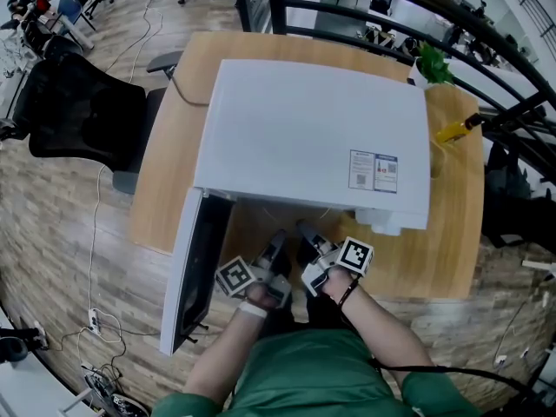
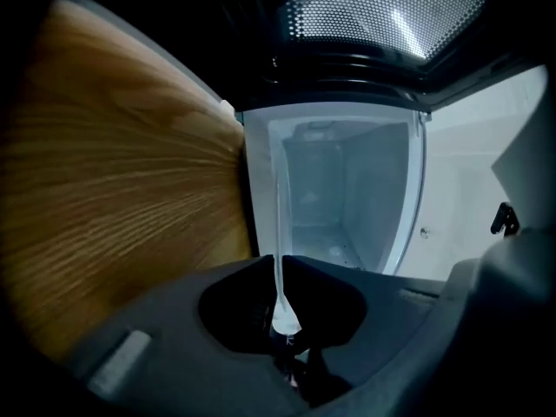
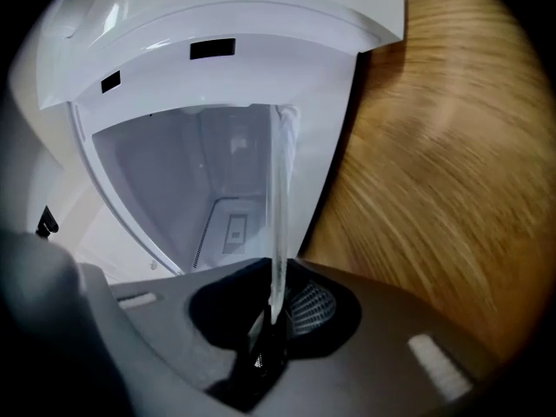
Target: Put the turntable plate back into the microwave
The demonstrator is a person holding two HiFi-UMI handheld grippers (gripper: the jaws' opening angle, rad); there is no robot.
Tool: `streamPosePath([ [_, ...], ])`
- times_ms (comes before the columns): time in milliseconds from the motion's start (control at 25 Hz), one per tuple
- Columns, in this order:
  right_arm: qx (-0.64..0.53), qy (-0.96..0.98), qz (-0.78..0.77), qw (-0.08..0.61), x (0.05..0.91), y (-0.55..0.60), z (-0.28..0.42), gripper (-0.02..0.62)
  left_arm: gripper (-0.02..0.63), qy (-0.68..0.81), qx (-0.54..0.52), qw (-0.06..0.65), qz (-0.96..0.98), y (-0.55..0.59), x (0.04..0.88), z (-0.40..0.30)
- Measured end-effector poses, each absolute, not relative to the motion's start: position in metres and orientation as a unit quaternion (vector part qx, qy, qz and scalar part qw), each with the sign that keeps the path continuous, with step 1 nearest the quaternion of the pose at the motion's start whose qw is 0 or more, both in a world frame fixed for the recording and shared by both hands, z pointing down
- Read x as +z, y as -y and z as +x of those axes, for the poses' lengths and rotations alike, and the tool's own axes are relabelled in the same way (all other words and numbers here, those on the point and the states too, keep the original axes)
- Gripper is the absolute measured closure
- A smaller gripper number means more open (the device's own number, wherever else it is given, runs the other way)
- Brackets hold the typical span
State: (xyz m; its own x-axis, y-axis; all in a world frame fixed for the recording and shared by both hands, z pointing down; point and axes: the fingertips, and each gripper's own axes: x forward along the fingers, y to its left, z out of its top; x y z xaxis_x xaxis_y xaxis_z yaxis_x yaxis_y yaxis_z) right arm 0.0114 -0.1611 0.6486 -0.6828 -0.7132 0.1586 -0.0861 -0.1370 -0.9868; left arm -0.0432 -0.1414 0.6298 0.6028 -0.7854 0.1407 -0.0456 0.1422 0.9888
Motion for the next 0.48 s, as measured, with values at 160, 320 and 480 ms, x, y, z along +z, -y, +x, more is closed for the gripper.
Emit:
streamPosePath([
  [160, -0.68, -0.617, -0.322, 0.232, 0.646, 0.156, 0.013, 0.54, 0.568, 0.351, -0.289, 0.671, 0.586, 0.146, 0.63, -0.043],
  [320, -0.679, -0.617, -0.329, 0.222, 0.648, 0.143, 0.019, 0.523, 0.571, 0.357, -0.289, 0.669, 0.585, 0.154, 0.633, -0.045],
  [480, -0.676, -0.619, -0.338, 0.212, 0.647, 0.138, 0.023, 0.525, 0.569, 0.354, -0.297, 0.666, 0.585, 0.16, 0.63, -0.043],
])
